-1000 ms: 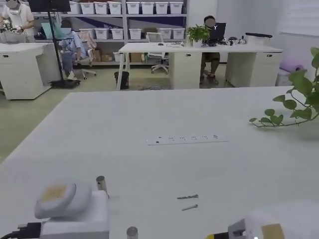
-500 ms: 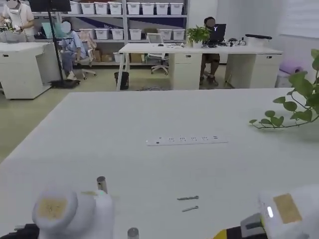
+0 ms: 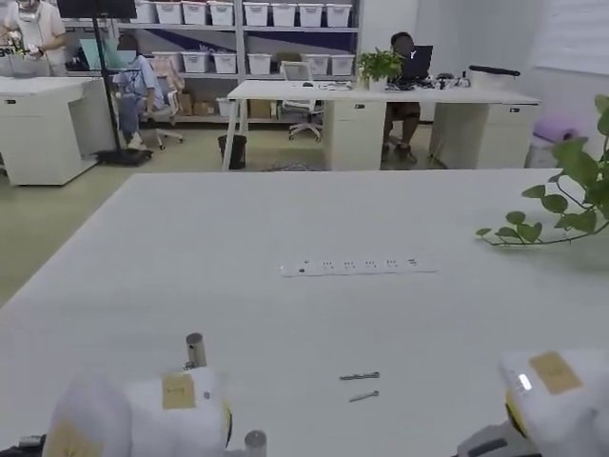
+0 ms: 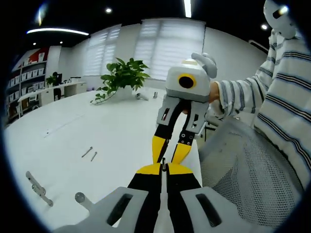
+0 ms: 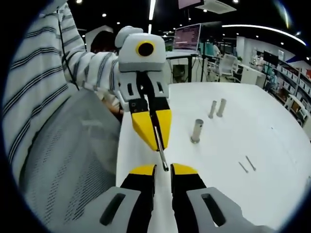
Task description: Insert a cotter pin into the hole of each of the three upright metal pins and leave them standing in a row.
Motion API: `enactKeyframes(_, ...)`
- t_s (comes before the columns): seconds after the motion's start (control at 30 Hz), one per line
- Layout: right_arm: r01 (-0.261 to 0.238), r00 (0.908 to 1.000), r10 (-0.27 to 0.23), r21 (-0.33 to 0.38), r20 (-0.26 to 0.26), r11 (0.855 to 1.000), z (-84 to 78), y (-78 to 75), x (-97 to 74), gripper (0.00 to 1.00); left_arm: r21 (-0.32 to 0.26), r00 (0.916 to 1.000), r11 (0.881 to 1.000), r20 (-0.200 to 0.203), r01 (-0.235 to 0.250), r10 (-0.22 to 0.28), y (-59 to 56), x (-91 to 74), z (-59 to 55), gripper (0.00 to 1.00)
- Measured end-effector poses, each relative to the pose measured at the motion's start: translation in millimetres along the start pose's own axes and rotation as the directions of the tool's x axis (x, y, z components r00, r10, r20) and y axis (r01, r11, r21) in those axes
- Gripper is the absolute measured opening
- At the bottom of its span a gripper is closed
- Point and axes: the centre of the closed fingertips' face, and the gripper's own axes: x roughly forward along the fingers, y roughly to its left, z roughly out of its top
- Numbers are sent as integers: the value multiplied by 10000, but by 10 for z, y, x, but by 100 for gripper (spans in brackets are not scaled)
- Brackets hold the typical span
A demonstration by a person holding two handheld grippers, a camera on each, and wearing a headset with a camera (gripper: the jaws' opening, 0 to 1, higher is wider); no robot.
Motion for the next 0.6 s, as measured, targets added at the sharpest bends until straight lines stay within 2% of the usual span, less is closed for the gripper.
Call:
enactKeyframes(0.27, -308, 9985, 290, -379, -462, 9988, -59, 40, 61, 7, 118, 9996, 9997, -148, 228, -227, -36, 6, -59, 0)
enactKeyframes(0.43, -592, 9968, 565, -481, -557, 9971, -76, 78, 71, 5, 261, 9990, 9989, -209, 389, -383, -43, 0, -79, 0)
enactKeyframes(0.53, -642, 9963, 605, -606, -615, 9961, -71, 89, 64, 5, 248, 9983, 9985, -328, 486, -478, -44, -3, -97, 0)
enactKeyframes(0.6, -675, 9958, 631, -665, -666, 9955, -64, 97, 57, 5, 447, 9972, 9973, -507, 578, -555, -49, -7, -119, 0)
